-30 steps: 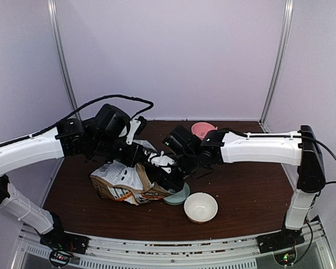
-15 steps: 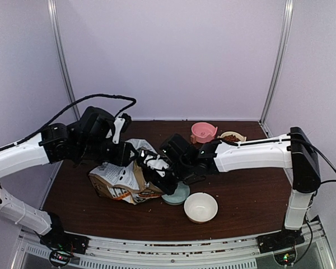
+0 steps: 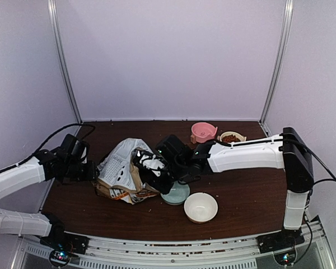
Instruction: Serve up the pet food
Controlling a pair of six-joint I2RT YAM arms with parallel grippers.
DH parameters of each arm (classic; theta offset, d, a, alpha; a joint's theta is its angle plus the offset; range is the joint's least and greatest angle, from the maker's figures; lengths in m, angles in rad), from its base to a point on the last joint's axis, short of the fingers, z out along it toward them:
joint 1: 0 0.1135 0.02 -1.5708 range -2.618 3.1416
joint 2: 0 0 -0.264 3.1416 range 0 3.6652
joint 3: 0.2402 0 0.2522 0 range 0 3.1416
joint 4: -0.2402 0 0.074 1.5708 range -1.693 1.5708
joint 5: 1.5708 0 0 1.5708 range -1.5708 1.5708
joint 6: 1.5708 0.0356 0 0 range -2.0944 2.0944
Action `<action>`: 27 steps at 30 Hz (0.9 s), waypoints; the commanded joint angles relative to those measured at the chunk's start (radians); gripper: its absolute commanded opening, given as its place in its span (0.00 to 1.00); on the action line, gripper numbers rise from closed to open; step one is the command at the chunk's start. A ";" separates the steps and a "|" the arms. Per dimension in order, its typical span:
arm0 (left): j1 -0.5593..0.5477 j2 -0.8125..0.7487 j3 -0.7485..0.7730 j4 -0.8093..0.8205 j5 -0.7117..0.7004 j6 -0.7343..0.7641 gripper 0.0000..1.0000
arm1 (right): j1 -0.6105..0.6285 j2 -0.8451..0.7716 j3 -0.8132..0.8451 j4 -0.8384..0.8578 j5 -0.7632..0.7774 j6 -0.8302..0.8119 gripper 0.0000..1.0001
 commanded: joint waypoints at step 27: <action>-0.035 -0.137 0.108 0.005 0.184 0.081 0.81 | 0.002 -0.094 -0.225 0.657 -0.021 0.072 0.00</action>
